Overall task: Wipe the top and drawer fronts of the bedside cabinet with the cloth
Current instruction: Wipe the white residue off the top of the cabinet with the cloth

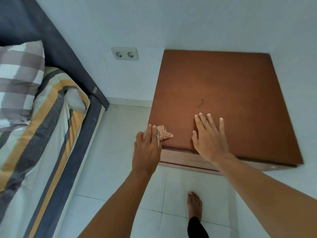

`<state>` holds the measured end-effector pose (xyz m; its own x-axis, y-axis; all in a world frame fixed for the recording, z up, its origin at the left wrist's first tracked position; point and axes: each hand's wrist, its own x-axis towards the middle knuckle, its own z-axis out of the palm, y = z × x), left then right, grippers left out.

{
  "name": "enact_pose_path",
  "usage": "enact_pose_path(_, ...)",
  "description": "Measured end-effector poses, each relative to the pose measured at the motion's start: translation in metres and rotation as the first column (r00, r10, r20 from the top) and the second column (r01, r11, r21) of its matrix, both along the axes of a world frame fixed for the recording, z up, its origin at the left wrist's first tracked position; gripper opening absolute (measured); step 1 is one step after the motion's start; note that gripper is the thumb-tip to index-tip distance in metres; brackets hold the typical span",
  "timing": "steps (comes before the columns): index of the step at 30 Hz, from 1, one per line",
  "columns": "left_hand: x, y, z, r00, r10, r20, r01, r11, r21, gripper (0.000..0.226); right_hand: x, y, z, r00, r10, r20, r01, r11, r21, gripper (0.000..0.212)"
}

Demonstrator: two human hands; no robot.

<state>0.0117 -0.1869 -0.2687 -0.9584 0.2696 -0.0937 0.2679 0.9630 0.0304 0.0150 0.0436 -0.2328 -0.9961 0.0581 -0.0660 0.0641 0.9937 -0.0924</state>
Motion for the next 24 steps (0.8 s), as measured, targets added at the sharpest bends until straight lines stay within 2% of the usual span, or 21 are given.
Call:
enact_pose_path(3, 0.042, -0.030, -0.007, 0.990, -0.108, 0.088, 0.114, 0.991, -0.070, 0.052, 0.020, -0.007, 0.009, 0.999, -0.024, 0.024, 0.024, 1.000, -0.007, 0.060)
enact_pose_path(5, 0.073, -0.051, -0.010, 0.954, -0.170, 0.246, 0.208, 0.968, -0.141, 0.048, 0.031, -0.009, 0.017, 0.998, -0.026, 0.052, 0.027, 1.000, -0.010, 0.061)
enact_pose_path(7, 0.094, -0.072, -0.010, 0.946, -0.127, 0.299, 0.181, 0.970, -0.159, 0.049, 0.038, -0.009, 0.026, 0.997, -0.013, 0.079, 0.013, 1.000, -0.004, 0.062)
enact_pose_path(9, 0.093, -0.078, 0.002, 0.959, -0.105, 0.263, 0.152, 0.974, -0.168, 0.049, 0.040, -0.007, 0.034, 0.996, -0.007, 0.087, 0.007, 1.000, -0.003, 0.062)
enact_pose_path(11, 0.072, -0.073, 0.019, 0.978, -0.137, 0.160, 0.165, 0.971, -0.175, 0.048, 0.037, 0.000, 0.040, 0.995, -0.008, 0.097, 0.009, 1.000, -0.005, 0.061)
enact_pose_path(16, -0.008, -0.036, 0.060, 0.998, -0.067, -0.010, 0.067, 0.996, 0.066, 0.050, 0.011, 0.021, 0.045, 0.992, -0.001, 0.124, 0.003, 1.000, -0.014, 0.061)
enact_pose_path(21, -0.098, 0.016, 0.071, 0.995, -0.047, -0.090, 0.057, 0.992, 0.114, 0.055, -0.039, 0.039, 0.033, 0.993, 0.029, 0.119, -0.027, 0.999, -0.020, 0.061)
enact_pose_path(24, -0.153, 0.040, 0.063, 0.997, -0.032, -0.063, 0.039, 0.992, 0.120, 0.064, -0.078, 0.047, 0.021, 0.994, 0.037, 0.102, -0.033, 0.999, -0.043, 0.061)
